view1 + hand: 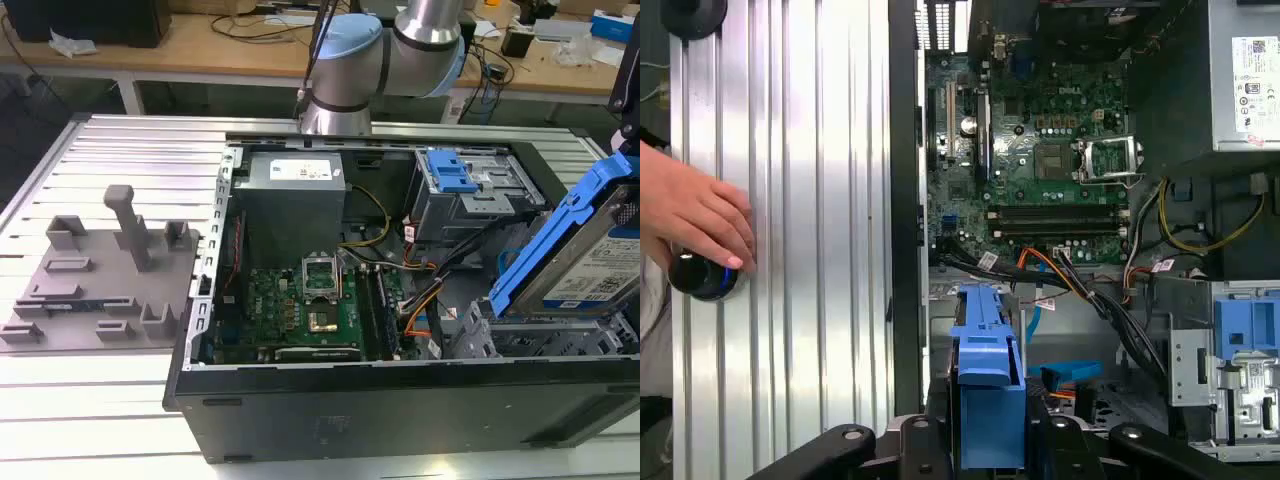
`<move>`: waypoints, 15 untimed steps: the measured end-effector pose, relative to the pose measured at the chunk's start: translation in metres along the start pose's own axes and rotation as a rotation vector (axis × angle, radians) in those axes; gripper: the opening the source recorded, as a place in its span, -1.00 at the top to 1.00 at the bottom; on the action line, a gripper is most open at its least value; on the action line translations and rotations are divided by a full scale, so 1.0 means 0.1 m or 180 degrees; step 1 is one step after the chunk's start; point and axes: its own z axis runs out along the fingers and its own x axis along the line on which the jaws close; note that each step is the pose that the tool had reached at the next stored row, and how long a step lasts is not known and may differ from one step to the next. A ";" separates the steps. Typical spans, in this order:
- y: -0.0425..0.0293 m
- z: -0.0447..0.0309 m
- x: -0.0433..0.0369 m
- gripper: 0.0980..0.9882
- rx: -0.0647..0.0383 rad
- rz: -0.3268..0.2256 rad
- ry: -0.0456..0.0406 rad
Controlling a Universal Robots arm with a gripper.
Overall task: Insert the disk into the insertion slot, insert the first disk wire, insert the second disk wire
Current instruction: 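Insert the disk into the insertion slot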
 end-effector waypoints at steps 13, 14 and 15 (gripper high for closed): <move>0.000 0.000 0.003 0.40 -0.0002 -0.0004 -0.0095; 0.000 0.000 0.006 0.40 -0.0003 -0.0005 -0.0137; 0.000 0.000 0.006 0.40 -0.0003 -0.0006 -0.0142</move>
